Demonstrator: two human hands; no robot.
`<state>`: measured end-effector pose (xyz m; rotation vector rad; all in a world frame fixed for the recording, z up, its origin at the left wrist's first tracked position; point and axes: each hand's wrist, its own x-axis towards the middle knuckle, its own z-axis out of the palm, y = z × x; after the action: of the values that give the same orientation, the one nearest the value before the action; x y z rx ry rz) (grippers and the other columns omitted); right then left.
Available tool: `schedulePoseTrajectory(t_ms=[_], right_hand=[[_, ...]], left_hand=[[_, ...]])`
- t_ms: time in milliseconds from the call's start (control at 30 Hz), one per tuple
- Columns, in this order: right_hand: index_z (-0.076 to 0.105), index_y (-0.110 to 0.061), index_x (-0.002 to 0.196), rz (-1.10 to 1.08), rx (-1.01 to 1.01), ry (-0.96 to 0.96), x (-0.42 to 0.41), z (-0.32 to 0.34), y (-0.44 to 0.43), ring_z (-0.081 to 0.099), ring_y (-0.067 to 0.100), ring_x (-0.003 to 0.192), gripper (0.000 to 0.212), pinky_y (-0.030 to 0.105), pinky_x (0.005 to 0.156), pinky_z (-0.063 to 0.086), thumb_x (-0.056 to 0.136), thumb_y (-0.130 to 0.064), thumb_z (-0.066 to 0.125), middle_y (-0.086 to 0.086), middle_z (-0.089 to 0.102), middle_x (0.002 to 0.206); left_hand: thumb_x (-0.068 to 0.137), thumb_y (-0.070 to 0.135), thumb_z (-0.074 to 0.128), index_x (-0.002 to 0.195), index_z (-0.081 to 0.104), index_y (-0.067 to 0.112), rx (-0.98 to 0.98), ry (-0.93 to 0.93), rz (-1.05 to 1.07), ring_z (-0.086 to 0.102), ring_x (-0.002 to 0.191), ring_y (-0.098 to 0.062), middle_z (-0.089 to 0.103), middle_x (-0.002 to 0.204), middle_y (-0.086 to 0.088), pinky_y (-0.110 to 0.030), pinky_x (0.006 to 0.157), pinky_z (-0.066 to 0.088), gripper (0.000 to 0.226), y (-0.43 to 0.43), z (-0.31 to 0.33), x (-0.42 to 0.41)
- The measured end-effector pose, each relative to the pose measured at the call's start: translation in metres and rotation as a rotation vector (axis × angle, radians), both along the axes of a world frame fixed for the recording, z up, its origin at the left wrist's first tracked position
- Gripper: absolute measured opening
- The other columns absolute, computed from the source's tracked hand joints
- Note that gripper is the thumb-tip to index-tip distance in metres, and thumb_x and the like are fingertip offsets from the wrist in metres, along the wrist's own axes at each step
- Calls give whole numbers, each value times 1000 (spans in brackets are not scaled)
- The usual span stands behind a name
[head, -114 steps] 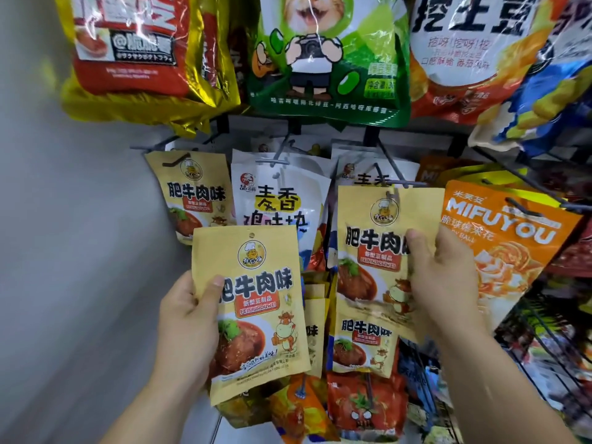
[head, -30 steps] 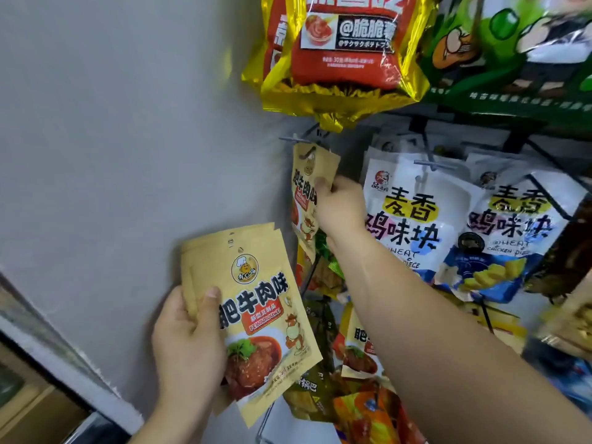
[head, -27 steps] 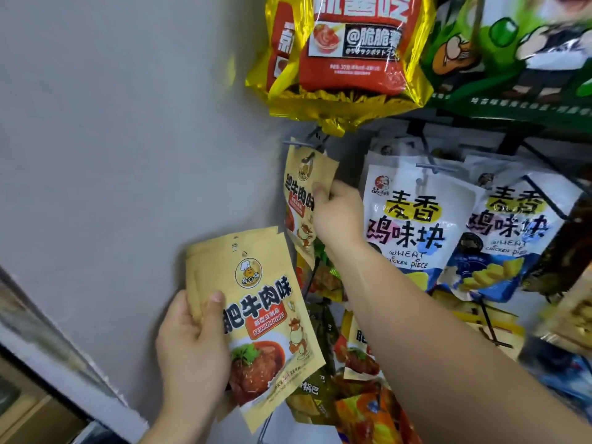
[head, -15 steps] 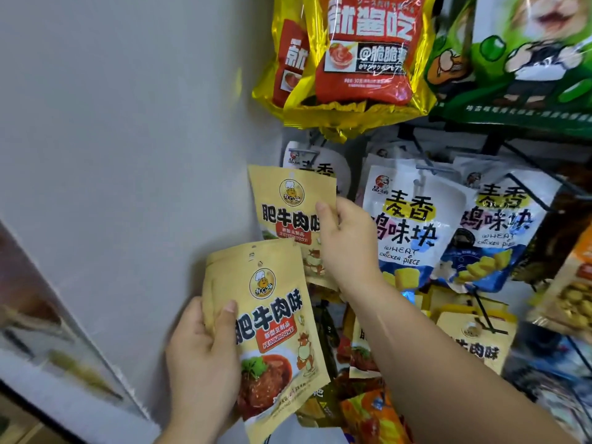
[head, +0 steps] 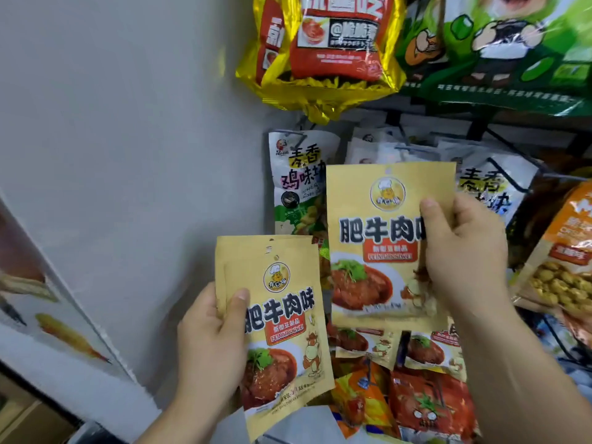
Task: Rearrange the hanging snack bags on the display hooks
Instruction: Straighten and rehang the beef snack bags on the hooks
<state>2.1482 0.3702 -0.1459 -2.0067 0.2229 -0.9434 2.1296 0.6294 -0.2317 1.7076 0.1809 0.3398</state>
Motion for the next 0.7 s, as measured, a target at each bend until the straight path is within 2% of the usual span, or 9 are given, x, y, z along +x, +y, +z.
schedulePoseTrajectory(t_ms=[133, 167, 300, 367, 433, 500, 567, 633, 700], right_hand=[[62, -9, 77, 56, 73, 147, -32, -24, -32, 65, 39, 66, 33, 49, 55, 53, 104, -30, 60, 12, 68, 69], [63, -11, 76, 78, 85, 200, -38, -33, -37, 66, 36, 66, 33, 47, 54, 53, 103, -29, 62, 9, 70, 70], [70, -17, 83, 143, 189, 364, -59, -76, -53, 71, 23, 69, 25, 44, 60, 58, 103, -30, 62, 2, 76, 78], [68, -20, 89, 110, 209, 388, -68, -92, -68, 70, 13, 73, 21, 35, 62, 57, 103, -32, 61, -1, 76, 83], [63, -21, 91, 84, 211, 427, -76, -103, -86, 66, 10, 80, 20, 24, 60, 48, 105, -35, 57, -5, 72, 91], [63, -18, 104, 113, 277, 484, -85, -116, -105, 67, 17, 93, 24, 24, 69, 50, 106, -41, 54, -2, 71, 102], [60, -15, 127, 138, 352, 521, -94, -130, -124, 67, 22, 110, 42, 42, 91, 57, 105, -49, 51, 1, 71, 120], [61, -18, 122, 139, 407, 531, -105, -141, -143, 69, 22, 106, 37, 52, 91, 58, 104, -50, 51, 1, 72, 116], [61, -22, 112, 143, 465, 538, -114, -156, -160, 72, 20, 96, 24, 54, 85, 60, 105, -44, 54, -1, 74, 107]], left_hand=[[104, 21, 59, 91, 71, 23, -10, 32, -87, 75, 73, -13, 80, 80, 7, -48, 77, 60, 18, -37, 0, -7], [104, 20, 59, 93, 71, 22, -14, 33, -113, 75, 74, -15, 80, 81, 7, -46, 77, 59, 18, -49, 0, -9], [105, 13, 58, 105, 74, 20, -94, 50, -237, 76, 84, -10, 81, 90, 10, -27, 70, 58, 17, -98, -5, -21], [105, 10, 56, 109, 73, 18, -141, 80, -302, 76, 88, -9, 82, 95, 8, -17, 67, 55, 19, -124, -11, -28], [105, 8, 55, 109, 74, 16, -182, 110, -340, 77, 91, -13, 82, 97, 4, -15, 66, 55, 20, -150, -17, -36], [105, 9, 55, 108, 75, 16, -221, 145, -375, 78, 95, -21, 82, 99, -2, -26, 73, 61, 21, -174, -26, -44], [105, 13, 56, 107, 77, 17, -270, 195, -404, 77, 99, -33, 81, 102, -9, -50, 86, 63, 21, -198, -37, -52], [105, 15, 58, 109, 77, 18, -308, 239, -408, 75, 102, -40, 80, 106, -15, -67, 93, 55, 20, -219, -49, -60], [106, 15, 57, 111, 76, 16, -332, 278, -403, 74, 103, -44, 78, 109, -19, -73, 94, 52, 20, -238, -62, -69]])
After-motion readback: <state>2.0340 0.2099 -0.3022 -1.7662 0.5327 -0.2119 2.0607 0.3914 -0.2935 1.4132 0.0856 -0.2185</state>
